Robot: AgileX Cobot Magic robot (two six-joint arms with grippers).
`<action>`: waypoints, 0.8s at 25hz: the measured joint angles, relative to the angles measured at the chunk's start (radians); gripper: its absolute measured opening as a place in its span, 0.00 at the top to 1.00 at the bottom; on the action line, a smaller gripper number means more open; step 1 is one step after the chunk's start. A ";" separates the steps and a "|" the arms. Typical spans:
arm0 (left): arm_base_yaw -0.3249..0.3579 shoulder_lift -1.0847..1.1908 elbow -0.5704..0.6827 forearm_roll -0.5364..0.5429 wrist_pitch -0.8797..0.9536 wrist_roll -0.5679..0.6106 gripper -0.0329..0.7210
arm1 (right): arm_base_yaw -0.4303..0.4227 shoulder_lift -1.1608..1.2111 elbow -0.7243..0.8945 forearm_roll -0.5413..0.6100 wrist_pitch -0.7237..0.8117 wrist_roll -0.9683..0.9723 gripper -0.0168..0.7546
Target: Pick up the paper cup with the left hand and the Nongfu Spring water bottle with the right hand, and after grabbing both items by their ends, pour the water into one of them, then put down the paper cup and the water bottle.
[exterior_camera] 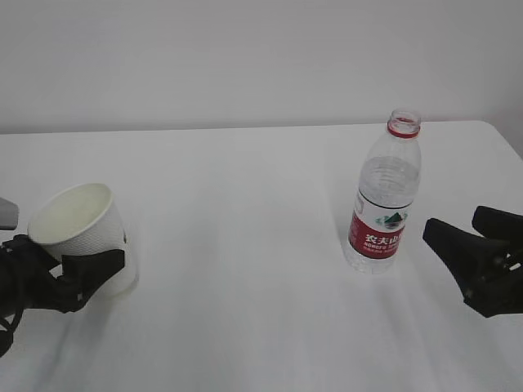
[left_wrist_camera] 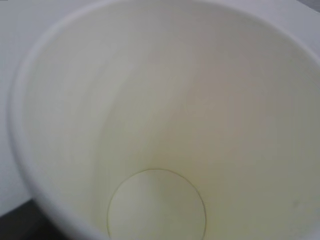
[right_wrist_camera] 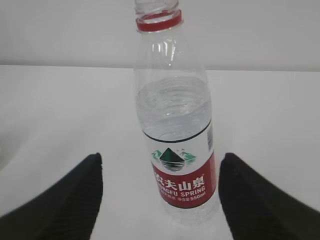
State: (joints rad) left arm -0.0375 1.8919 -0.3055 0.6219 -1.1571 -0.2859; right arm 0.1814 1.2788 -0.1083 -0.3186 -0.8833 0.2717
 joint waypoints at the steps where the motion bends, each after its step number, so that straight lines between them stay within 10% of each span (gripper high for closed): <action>1: 0.000 -0.005 0.002 0.018 0.000 -0.005 0.18 | 0.000 0.000 0.000 0.007 0.000 -0.002 0.26; 20: 0.000 -0.057 0.004 0.360 0.004 -0.132 0.20 | 0.000 0.000 0.000 0.018 0.045 -0.008 0.26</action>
State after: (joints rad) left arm -0.0375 1.8345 -0.3020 0.9815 -1.1534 -0.4183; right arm 0.1814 1.2788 -0.1083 -0.3010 -0.8379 0.2639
